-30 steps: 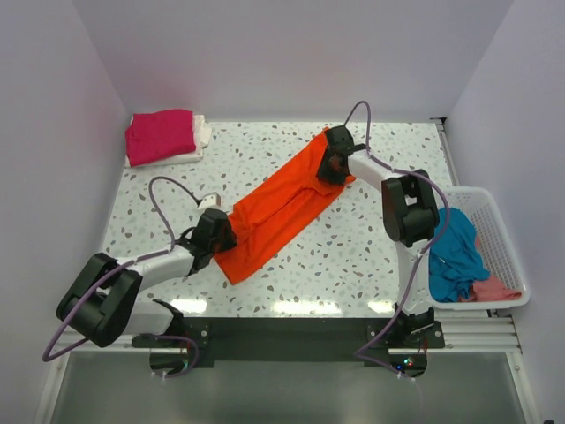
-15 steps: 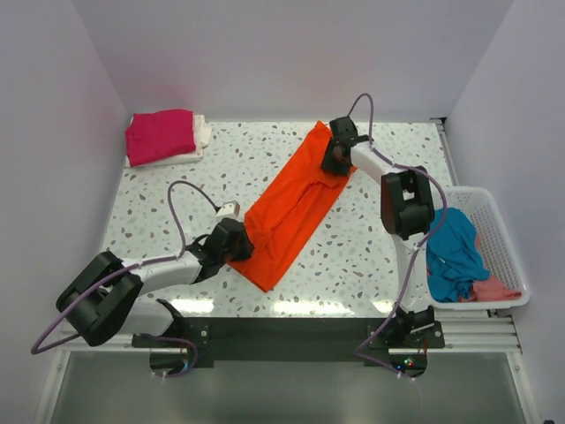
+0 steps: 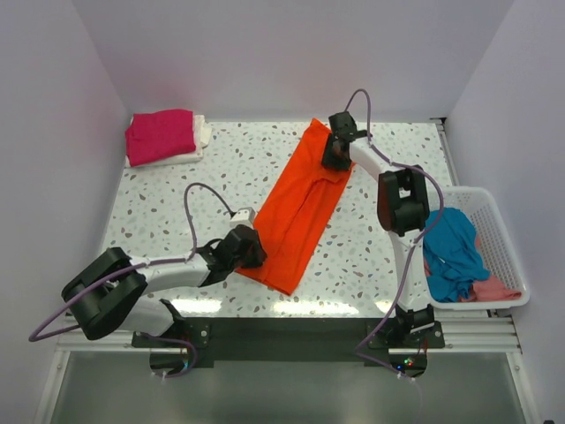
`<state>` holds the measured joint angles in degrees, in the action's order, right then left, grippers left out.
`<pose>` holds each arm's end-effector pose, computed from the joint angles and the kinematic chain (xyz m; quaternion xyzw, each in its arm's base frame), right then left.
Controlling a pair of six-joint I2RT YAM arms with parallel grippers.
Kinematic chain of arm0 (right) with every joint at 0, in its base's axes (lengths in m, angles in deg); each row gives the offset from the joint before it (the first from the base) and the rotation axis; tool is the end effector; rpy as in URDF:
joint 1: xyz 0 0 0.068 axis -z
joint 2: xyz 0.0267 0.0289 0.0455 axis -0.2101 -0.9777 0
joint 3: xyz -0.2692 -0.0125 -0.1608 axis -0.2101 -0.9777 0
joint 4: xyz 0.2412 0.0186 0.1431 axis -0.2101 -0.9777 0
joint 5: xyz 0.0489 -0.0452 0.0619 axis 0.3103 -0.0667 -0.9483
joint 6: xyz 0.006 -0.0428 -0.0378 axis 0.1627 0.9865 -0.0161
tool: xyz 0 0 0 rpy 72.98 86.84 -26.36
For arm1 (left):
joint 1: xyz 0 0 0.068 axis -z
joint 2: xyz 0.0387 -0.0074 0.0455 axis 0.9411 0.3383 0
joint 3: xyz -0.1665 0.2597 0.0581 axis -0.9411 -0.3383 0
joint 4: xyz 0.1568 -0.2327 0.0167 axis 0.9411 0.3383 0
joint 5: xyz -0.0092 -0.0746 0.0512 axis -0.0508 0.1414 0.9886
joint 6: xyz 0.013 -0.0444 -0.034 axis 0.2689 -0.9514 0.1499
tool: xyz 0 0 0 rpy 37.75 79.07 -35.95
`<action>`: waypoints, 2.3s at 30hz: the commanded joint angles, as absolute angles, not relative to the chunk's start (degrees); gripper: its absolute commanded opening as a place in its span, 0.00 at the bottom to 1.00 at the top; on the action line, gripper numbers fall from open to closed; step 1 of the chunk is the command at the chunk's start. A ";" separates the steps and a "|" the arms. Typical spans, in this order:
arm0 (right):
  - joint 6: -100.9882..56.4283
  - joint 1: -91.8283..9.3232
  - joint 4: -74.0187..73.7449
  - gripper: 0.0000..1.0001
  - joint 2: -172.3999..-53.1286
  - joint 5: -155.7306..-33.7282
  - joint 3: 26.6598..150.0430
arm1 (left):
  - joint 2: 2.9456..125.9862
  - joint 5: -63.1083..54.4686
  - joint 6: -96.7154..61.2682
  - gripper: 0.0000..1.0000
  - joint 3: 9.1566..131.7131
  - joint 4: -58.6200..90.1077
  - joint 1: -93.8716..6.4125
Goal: Fold and stack the t-shirts
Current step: Fold the tshirt
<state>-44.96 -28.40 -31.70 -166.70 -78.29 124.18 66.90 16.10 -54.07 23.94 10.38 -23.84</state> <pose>0.5475 0.1534 0.1843 0.1322 0.9438 0.0468 0.2992 0.1765 -0.1728 0.1597 -0.0531 0.9171 -0.2143 0.3320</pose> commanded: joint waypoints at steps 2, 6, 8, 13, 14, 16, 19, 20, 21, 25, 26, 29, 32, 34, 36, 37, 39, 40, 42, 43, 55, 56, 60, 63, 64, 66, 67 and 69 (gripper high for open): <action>-42.27 -27.59 -35.05 0.48 -170.20 -76.37 126.80 | 69.30 15.54 -56.06 0.25 24.63 16.62 -20.66; -40.96 -27.59 -34.35 0.49 -170.55 -76.63 127.41 | 70.36 16.59 -57.20 0.25 25.77 17.76 -18.03; -40.60 -27.59 -34.26 0.49 -171.07 -76.72 128.11 | 70.27 16.77 -57.73 0.25 25.95 17.76 -17.41; -39.29 -27.59 -34.17 0.49 -171.87 -77.16 129.61 | 70.27 16.77 -58.61 0.24 26.74 19.67 -15.91; -39.11 -27.59 -33.91 0.49 -171.96 -77.42 129.96 | 70.27 16.95 -58.61 0.25 27.26 20.13 -15.65; -38.50 -27.68 -33.82 0.49 -172.31 -77.51 130.58 | 70.45 17.21 -58.53 0.25 27.88 20.83 -15.04; -37.44 -27.59 -33.82 0.49 -172.83 -77.77 132.51 | 70.36 17.21 -58.44 0.25 28.94 21.53 -14.25; -37.18 -27.59 -33.73 0.50 -173.01 -78.12 132.77 | 70.36 17.30 -58.44 0.25 29.37 21.71 -14.07; -36.74 -27.59 -33.56 0.50 -173.01 -78.30 133.04 | 70.27 17.47 -58.53 0.25 29.55 21.80 -13.72; -35.77 -27.59 -32.68 0.51 -172.92 -78.91 133.48 | 69.75 17.48 -58.44 0.25 30.17 22.15 -13.28; -35.59 -27.59 -32.42 0.51 -172.92 -79.00 133.57 | 69.74 17.30 -58.44 0.25 30.26 22.15 -13.10; -35.15 -27.60 -32.06 0.51 -173.10 -79.27 133.92 | 69.83 17.13 -58.26 0.25 30.61 22.07 -12.75; -34.36 -27.68 -31.71 0.55 -172.92 -79.53 133.92 | 70.18 16.69 -57.91 0.25 31.22 21.80 -12.31; -34.10 -27.59 -31.62 0.57 -172.75 -79.44 133.92 | 70.62 16.42 -57.91 0.25 31.57 21.63 -11.96; -33.84 -27.59 -31.45 0.58 -172.40 -79.35 133.92 | 70.88 16.25 -57.74 0.25 31.93 21.71 -11.61; -33.75 -27.59 -31.53 0.58 -172.40 -79.35 133.92 | 70.97 16.25 -57.65 0.25 32.36 21.71 -11.52; -33.48 -27.68 -31.45 0.62 -171.87 -79.44 133.92 | 71.15 16.25 -57.38 0.25 32.72 21.71 -11.08; -33.40 -27.60 -31.45 0.63 -171.70 -79.44 134.09 | 71.41 16.07 -57.21 0.25 33.24 21.71 -10.99; -33.05 -27.68 -31.53 0.67 -171.17 -79.44 134.44 | 71.85 15.81 -56.95 0.25 33.68 21.71 -10.64; -32.96 -27.60 -31.53 0.68 -170.99 -79.44 134.97 | 71.94 15.63 -56.77 0.25 34.21 21.45 -10.47; -32.78 -27.68 -32.59 0.80 -165.90 -78.30 135.68 | 75.98 12.29 -54.75 0.26 37.37 18.99 -7.92; -32.78 -27.68 -32.68 0.81 -164.59 -78.30 135.50 | 76.07 12.20 -54.49 0.28 37.55 18.90 -7.65; -33.04 -27.68 -33.38 0.89 -160.98 -77.42 134.98 | 76.07 11.85 -53.87 0.31 37.90 18.73 -6.86; -33.66 -27.68 -33.99 0.93 -156.69 -76.19 133.13 | 75.46 12.38 -52.99 0.33 38.08 18.73 -6.95; -34.09 -27.68 -34.08 0.94 -155.45 -75.75 130.87 | 74.76 12.73 -52.73 0.34 38.52 18.73 -6.86; -35.67 -27.77 -34.00 0.94 -152.37 -75.49 127.26 | 73.88 13.95 -51.50 0.38 39.13 19.34 -6.86; -36.38 -27.86 -33.65 0.94 -148.79 -75.57 122.28 | 72.57 14.48 -51.23 0.40 39.66 20.12 -6.86; -39.18 -28.56 -31.98 0.94 -144.21 -75.23 115.67 | 69.76 16.84 -50.44 0.48 40.19 22.31 -7.03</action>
